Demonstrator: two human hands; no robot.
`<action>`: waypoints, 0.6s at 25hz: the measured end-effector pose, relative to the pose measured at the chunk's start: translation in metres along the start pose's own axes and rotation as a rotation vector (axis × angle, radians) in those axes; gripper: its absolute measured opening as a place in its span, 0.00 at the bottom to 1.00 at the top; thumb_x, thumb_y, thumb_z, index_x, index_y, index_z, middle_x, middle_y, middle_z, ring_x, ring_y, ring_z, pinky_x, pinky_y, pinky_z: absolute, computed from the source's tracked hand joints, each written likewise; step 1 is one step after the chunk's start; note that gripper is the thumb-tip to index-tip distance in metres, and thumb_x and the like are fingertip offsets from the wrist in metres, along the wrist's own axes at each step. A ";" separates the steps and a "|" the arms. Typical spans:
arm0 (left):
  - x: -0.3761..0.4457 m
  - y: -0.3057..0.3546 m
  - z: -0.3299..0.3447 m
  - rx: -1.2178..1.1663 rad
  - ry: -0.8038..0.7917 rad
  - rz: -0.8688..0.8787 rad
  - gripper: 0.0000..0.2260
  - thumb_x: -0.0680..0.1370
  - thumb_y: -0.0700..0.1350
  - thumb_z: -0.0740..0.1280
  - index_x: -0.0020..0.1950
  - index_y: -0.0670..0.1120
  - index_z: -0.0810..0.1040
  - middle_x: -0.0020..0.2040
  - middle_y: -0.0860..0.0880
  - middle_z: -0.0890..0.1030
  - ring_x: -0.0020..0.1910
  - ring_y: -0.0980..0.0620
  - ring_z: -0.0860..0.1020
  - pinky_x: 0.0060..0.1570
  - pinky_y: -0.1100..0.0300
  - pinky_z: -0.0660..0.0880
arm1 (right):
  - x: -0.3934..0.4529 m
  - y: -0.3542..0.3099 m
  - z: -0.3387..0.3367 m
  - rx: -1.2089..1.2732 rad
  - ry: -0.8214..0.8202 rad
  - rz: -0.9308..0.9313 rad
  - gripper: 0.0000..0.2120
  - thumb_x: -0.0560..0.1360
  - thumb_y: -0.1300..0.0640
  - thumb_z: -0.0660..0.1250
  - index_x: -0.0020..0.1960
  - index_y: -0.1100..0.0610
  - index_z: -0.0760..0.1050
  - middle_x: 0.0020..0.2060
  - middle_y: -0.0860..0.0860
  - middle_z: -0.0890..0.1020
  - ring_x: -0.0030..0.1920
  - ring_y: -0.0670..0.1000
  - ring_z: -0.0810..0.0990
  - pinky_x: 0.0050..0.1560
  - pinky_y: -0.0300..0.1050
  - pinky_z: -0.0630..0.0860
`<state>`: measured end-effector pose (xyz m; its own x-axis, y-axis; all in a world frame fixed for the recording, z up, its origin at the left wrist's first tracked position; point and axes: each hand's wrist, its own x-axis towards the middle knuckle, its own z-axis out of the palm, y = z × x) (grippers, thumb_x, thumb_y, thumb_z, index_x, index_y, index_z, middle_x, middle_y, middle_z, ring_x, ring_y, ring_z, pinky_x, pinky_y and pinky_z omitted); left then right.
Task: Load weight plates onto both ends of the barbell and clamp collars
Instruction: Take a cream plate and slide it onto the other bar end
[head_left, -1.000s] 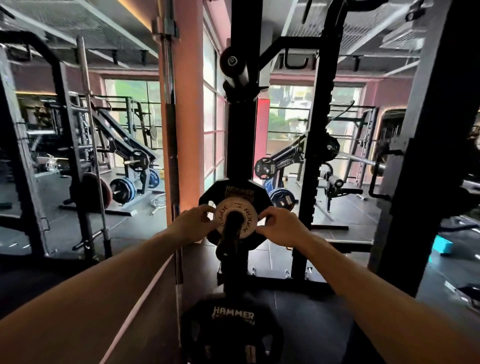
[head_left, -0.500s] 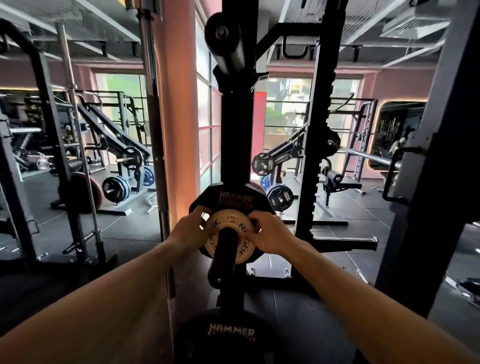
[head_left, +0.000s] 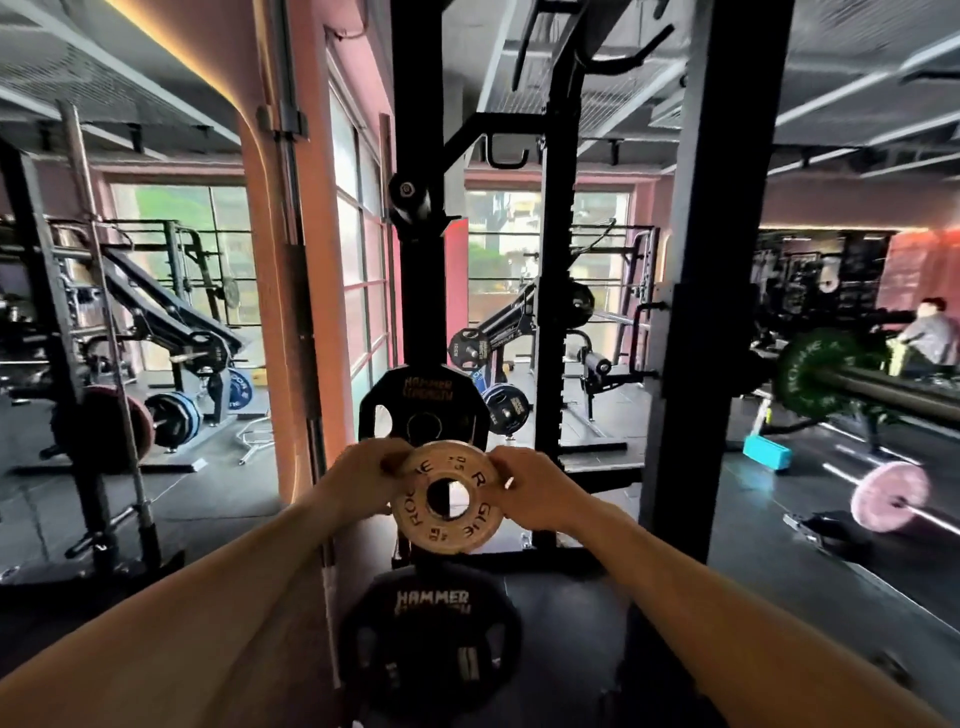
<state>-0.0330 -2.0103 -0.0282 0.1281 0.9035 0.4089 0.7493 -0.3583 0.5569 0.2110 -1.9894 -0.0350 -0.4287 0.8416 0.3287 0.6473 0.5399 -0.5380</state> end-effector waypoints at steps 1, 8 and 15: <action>-0.005 0.021 0.007 -0.016 -0.025 0.023 0.07 0.73 0.39 0.75 0.49 0.48 0.83 0.43 0.48 0.84 0.43 0.48 0.83 0.46 0.51 0.80 | -0.023 0.001 -0.014 -0.004 0.033 0.022 0.07 0.76 0.56 0.72 0.50 0.57 0.77 0.45 0.51 0.81 0.46 0.53 0.79 0.43 0.40 0.74; -0.009 0.175 0.102 -0.429 -0.145 0.147 0.06 0.74 0.34 0.74 0.48 0.44 0.82 0.41 0.43 0.81 0.39 0.45 0.80 0.43 0.41 0.82 | -0.173 0.039 -0.144 -0.023 0.306 0.197 0.10 0.75 0.56 0.73 0.54 0.59 0.80 0.47 0.52 0.85 0.47 0.51 0.83 0.50 0.48 0.80; -0.005 0.342 0.219 -0.499 -0.189 0.317 0.07 0.74 0.43 0.76 0.44 0.55 0.83 0.36 0.54 0.85 0.37 0.53 0.83 0.43 0.46 0.82 | -0.308 0.113 -0.264 -0.052 0.558 0.343 0.11 0.72 0.57 0.75 0.53 0.50 0.82 0.40 0.42 0.82 0.39 0.41 0.79 0.39 0.38 0.73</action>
<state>0.3652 -2.0859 0.0020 0.4417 0.7449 0.5000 0.2675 -0.6413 0.7191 0.5823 -2.1825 0.0076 0.1892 0.8414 0.5063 0.7249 0.2280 -0.6500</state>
